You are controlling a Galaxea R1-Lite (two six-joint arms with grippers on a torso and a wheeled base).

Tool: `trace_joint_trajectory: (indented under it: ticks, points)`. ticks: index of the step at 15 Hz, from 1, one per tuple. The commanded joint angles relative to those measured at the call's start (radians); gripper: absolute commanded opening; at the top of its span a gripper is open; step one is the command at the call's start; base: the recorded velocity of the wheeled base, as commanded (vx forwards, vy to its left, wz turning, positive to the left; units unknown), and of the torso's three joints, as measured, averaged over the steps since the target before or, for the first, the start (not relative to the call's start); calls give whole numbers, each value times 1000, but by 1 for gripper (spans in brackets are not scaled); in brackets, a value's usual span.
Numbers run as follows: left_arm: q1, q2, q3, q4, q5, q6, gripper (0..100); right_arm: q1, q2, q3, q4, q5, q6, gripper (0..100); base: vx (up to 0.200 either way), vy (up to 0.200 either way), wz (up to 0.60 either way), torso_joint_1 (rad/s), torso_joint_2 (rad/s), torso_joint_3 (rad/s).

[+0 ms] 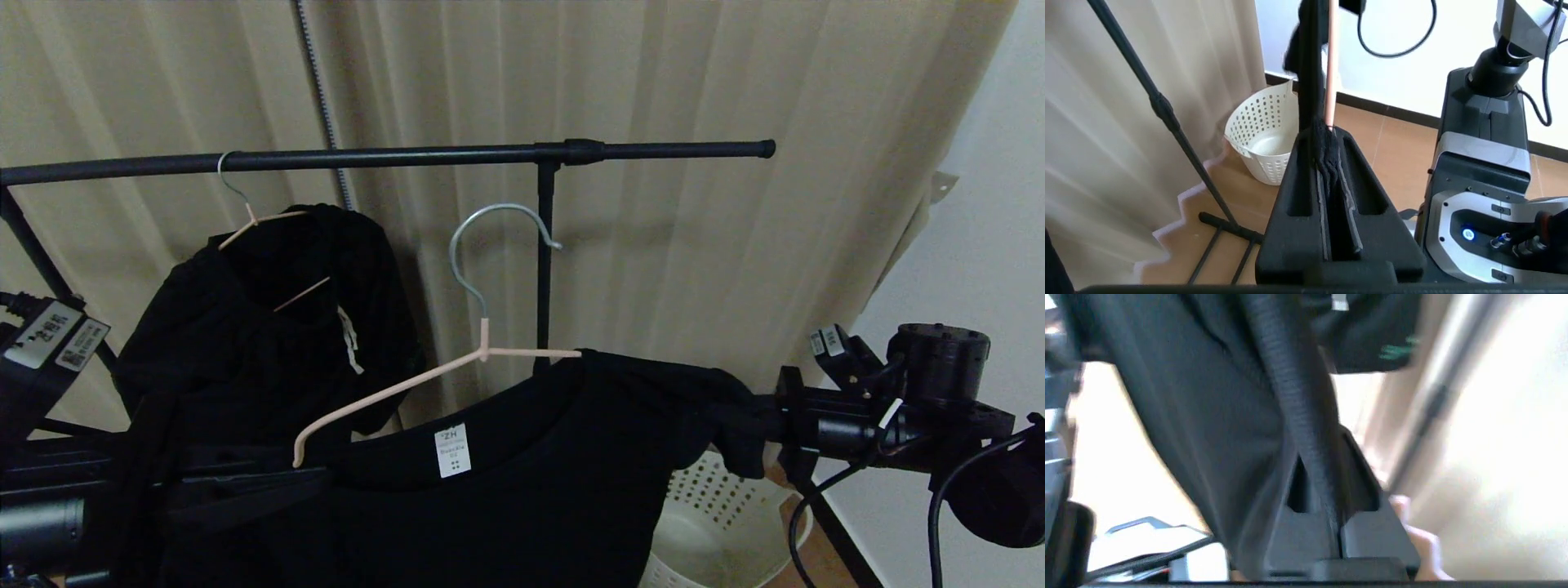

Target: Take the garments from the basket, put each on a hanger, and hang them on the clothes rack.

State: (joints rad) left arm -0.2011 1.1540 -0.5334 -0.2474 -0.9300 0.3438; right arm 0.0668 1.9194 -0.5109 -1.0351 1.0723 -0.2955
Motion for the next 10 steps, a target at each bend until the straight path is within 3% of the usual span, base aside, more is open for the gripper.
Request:
trace_joint_trajectory:
  ticks: [1,10]
  points:
    - [0,1,0,-1,0,1,0,-41,4,-14,1,0,1,0,0,0,0,0,0,0]
    - [55,4,10,-1,0,-12,0,-61,9,-18,9,1,9,0,0,0,0,0,0,0]
